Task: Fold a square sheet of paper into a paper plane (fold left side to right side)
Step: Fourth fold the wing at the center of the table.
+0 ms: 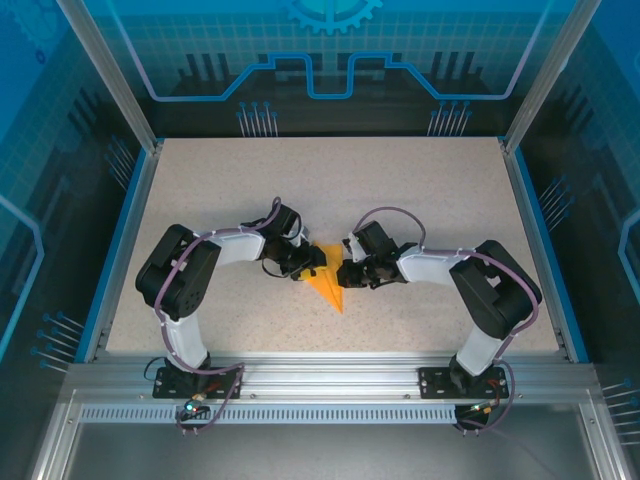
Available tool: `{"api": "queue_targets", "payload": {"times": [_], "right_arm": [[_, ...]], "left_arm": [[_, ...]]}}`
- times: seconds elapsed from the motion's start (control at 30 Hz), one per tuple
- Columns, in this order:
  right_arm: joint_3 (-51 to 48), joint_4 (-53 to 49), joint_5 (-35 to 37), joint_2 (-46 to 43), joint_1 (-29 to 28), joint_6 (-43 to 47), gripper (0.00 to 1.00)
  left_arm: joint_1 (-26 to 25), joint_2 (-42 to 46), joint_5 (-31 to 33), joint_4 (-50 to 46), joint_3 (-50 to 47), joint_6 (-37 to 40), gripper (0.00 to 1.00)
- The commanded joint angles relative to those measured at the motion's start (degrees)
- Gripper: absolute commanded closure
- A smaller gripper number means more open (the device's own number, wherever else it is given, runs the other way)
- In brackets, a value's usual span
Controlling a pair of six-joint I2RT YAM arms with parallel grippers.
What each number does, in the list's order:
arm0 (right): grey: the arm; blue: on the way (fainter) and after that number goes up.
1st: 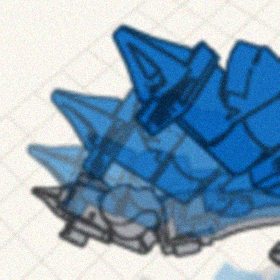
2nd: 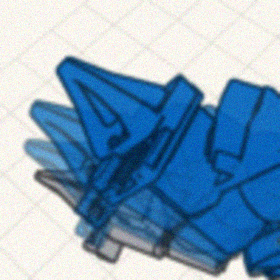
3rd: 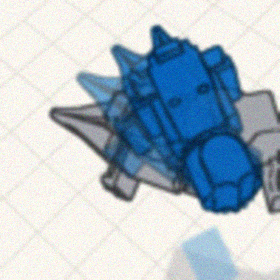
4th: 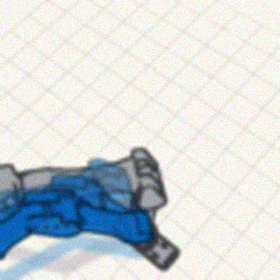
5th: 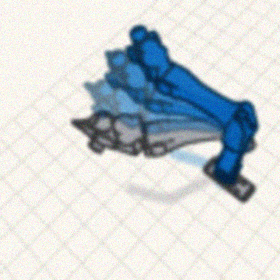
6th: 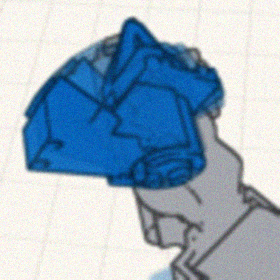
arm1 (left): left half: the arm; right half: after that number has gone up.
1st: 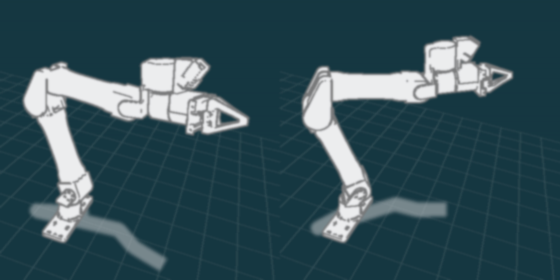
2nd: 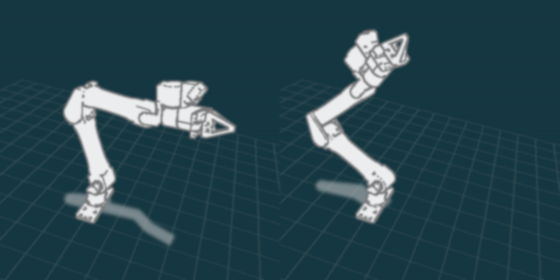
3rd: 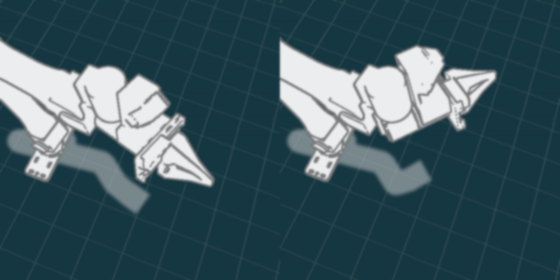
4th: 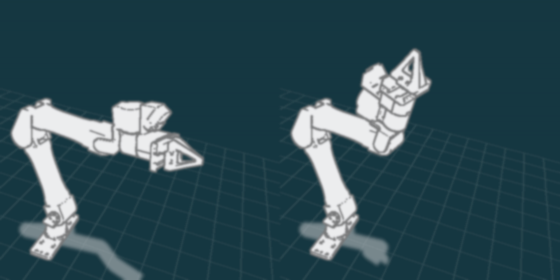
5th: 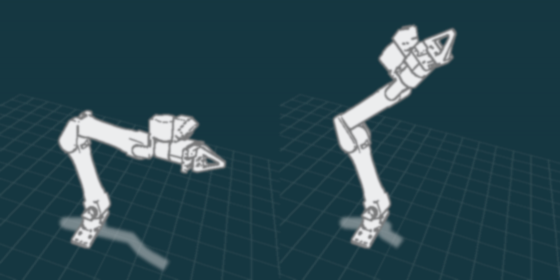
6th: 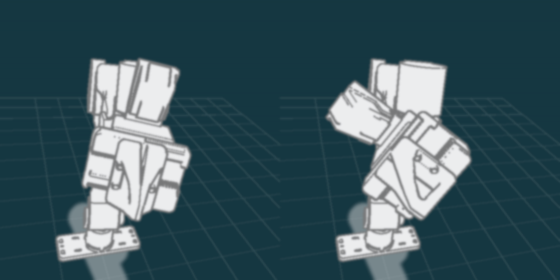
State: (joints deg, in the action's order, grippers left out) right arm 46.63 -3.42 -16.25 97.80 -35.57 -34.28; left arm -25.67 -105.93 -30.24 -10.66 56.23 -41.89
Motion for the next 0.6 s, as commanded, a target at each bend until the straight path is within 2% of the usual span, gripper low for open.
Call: {"api": "queue_targets", "payload": {"times": [0.0,0.57], "right_arm": [[1.5,-2.0,1.0,1.1,0.7,1.2,0.94],[2.8,-3.8,2.2,2.5,0.3,2.1,0.94]], "left_arm": [[-0.3,-2.0,3.0,-3.0,0.2,1.0,0.54],[-0.2,-2.0,2.9,-3.1,0.3,1.1,0.54]]}}
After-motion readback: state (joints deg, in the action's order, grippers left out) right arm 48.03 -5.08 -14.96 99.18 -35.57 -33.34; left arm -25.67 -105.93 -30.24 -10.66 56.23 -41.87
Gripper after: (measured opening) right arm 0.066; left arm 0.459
